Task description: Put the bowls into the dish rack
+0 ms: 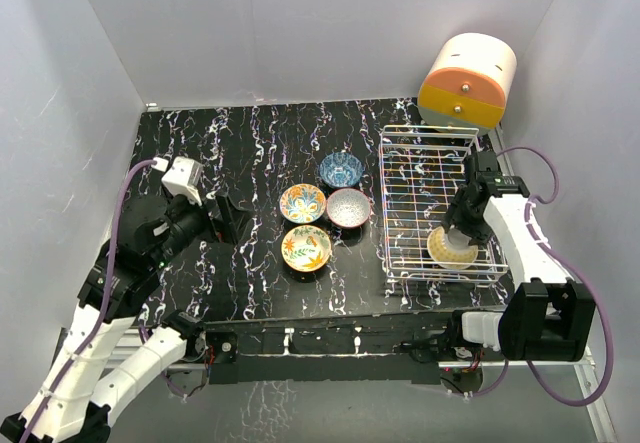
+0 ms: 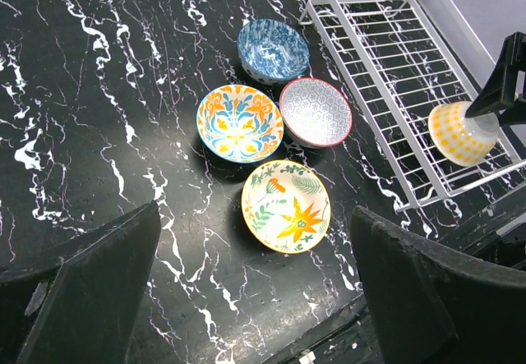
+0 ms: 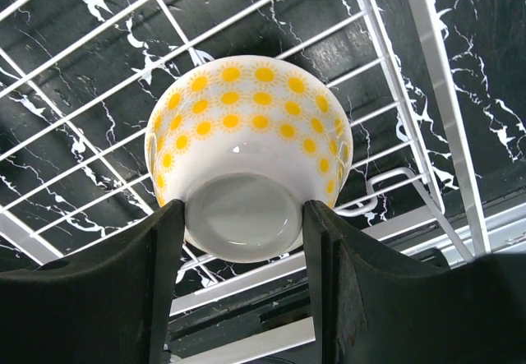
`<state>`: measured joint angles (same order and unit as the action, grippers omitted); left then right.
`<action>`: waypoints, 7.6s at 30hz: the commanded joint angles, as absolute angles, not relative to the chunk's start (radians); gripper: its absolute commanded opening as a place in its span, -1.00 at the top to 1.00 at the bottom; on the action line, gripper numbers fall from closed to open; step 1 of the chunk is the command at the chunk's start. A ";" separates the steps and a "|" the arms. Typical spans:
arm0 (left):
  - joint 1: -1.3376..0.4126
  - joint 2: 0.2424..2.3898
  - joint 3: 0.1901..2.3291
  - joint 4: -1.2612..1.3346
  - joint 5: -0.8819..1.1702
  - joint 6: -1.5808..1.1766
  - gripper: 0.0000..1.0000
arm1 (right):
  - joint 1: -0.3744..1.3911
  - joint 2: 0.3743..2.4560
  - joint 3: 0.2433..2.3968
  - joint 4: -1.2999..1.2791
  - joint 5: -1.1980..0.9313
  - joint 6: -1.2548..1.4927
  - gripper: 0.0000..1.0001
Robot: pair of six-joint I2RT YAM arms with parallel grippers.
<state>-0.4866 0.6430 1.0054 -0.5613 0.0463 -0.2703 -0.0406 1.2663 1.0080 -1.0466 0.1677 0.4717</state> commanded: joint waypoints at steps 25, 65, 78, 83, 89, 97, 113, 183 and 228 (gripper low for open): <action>-0.491 0.562 0.969 -0.574 0.054 -0.280 -0.94 | -0.060 1.163 1.005 -1.133 0.301 0.566 -0.29; -0.491 0.784 1.144 -0.629 -0.125 -0.301 -0.94 | 0.675 1.472 1.477 -0.818 0.230 0.511 -0.99; -0.491 0.792 1.217 -0.669 -0.293 -0.290 -0.94 | 0.770 1.663 1.363 -0.661 0.234 0.437 -0.91; -0.491 0.771 1.193 -0.678 -0.292 -0.307 -0.94 | 0.771 1.738 1.396 -0.628 0.257 0.402 -0.79; -0.490 0.740 1.174 -0.696 -0.278 -0.339 -0.94 | 0.772 1.811 1.419 -0.627 0.303 0.380 -0.61; -0.491 0.728 1.165 -0.713 -0.280 -0.344 -0.94 | 0.770 1.838 1.410 -0.613 0.361 0.372 -0.48; -0.491 0.726 1.163 -0.720 -0.277 -0.348 -0.94 | 0.771 1.895 1.391 -0.570 0.353 0.347 -0.05; -0.490 0.708 1.175 -0.728 -0.244 -0.360 -0.94 | 0.108 1.324 1.098 0.061 -0.708 0.749 0.84; -0.491 0.781 1.192 -0.710 -0.216 -0.382 -0.94 | -0.160 1.826 0.688 1.361 -0.734 1.482 0.84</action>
<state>-0.4866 0.7860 1.1656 -0.7200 -0.2253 -0.3790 -0.1535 1.8545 0.6327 1.2675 -0.7753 1.4826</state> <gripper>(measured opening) 0.970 0.127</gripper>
